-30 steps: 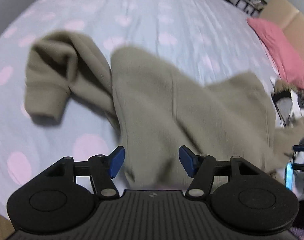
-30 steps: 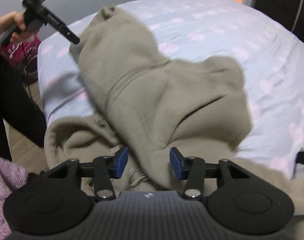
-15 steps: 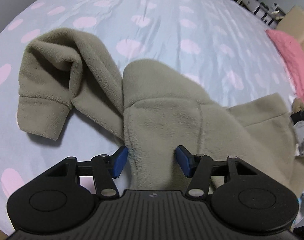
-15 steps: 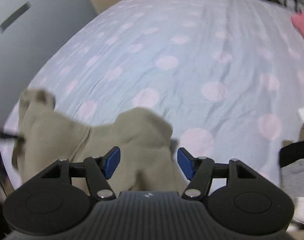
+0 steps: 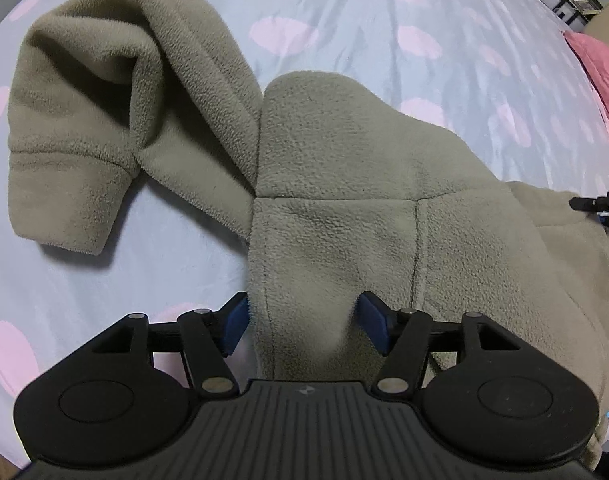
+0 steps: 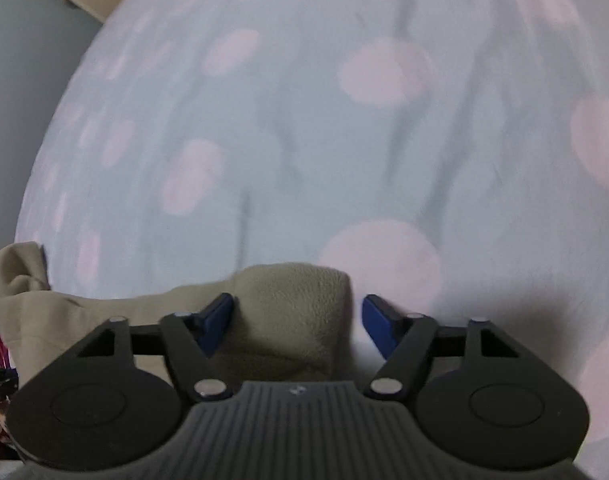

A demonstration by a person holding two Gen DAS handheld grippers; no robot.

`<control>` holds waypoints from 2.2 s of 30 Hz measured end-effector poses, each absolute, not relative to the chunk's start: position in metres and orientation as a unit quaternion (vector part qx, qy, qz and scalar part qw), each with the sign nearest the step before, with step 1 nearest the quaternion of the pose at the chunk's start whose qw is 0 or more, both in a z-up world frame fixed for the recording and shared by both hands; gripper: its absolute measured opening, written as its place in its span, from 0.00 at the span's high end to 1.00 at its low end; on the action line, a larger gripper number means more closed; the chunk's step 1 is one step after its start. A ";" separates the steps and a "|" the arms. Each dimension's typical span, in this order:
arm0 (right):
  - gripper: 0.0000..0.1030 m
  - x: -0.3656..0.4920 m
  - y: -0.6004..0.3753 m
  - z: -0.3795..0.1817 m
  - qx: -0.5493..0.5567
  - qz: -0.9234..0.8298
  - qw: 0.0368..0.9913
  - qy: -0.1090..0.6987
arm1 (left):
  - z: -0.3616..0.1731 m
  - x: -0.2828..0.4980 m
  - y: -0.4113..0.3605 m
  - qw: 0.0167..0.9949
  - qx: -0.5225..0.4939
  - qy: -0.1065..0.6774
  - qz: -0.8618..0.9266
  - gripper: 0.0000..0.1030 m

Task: Fold clothes

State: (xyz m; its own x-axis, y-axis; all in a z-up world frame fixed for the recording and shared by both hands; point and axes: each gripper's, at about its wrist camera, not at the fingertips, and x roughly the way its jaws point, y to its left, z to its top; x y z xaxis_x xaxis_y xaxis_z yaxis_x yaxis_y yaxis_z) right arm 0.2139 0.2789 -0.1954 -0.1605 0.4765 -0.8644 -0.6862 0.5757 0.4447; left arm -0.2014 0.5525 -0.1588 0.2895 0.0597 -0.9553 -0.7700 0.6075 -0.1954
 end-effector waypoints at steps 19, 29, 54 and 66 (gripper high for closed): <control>0.79 0.180 0.218 0.012 -0.131 0.556 0.736 0.364 | -0.032 -0.141 0.523 0.841 -0.249 0.398 0.270 0.93; 0.80 0.246 0.221 0.121 -0.146 0.464 0.838 0.249 | 0.055 0.009 0.544 0.887 -0.155 0.321 0.293 0.93; 0.53 0.387 0.333 -0.023 -0.177 0.347 0.880 0.271 | -0.071 0.115 0.622 0.830 -0.128 0.403 0.364 0.75; 0.49 0.332 0.226 -0.001 -0.130 0.390 0.848 0.333 | -0.017 -0.079 0.620 0.803 -0.133 0.414 0.408 0.57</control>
State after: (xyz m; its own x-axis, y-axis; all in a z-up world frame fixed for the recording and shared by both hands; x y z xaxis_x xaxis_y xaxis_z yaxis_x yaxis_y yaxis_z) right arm 0.3317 0.2259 -0.0014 0.4735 0.5756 -0.6668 -0.7490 0.6614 0.0391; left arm -0.0793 0.6196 -0.0174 0.3247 0.5451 -0.7729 -0.7649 0.6320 0.1245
